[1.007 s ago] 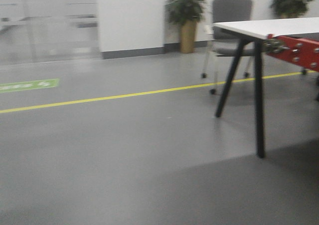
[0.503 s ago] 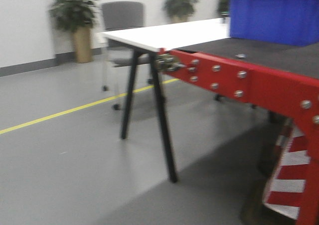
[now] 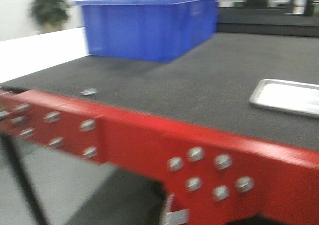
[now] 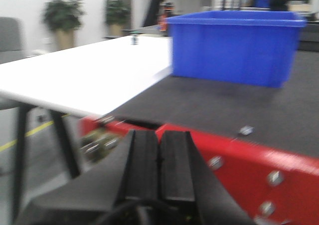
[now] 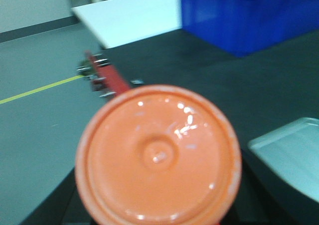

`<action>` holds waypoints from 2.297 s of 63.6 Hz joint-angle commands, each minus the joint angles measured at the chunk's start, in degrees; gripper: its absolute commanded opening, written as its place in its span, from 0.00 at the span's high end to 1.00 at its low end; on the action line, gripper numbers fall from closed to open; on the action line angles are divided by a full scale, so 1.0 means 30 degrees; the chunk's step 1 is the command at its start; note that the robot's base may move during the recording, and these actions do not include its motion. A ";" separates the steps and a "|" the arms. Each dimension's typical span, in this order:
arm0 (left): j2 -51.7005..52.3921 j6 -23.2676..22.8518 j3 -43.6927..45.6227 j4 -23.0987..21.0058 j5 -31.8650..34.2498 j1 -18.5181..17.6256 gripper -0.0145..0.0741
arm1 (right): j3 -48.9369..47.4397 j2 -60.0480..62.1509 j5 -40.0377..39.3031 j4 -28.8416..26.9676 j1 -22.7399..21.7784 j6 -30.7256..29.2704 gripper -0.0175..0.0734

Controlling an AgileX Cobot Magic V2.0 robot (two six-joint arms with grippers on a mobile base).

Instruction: Grab orange capacitor from left shelf to right conveyor

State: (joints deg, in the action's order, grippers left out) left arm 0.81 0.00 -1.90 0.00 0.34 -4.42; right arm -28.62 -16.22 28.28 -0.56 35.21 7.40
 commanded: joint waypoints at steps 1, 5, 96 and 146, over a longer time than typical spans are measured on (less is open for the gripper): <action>-0.0194 0.0000 0.0149 -0.0104 0.1612 -0.0038 0.95 | -0.0528 -0.0206 -0.1709 0.0185 -0.0074 -0.0138 0.75; -0.0194 0.0000 0.0149 -0.0104 0.1612 -0.0038 0.95 | -0.0528 -0.0206 -0.1709 0.0185 -0.0074 -0.0138 0.75; -0.0194 0.0000 0.0149 -0.0104 0.1612 -0.0038 0.95 | 0.0406 -1.0784 -1.3254 0.0082 -0.0088 -0.0138 0.75; -0.0194 0.0000 0.0149 -0.0104 0.1612 -0.0038 0.95 | -0.1790 -2.5002 -2.4544 -0.0061 -0.0088 -0.1485 0.11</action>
State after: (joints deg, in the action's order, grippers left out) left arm 0.81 0.00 -1.90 0.00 0.34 -4.42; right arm -32.17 -93.11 -41.23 -0.77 35.21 3.60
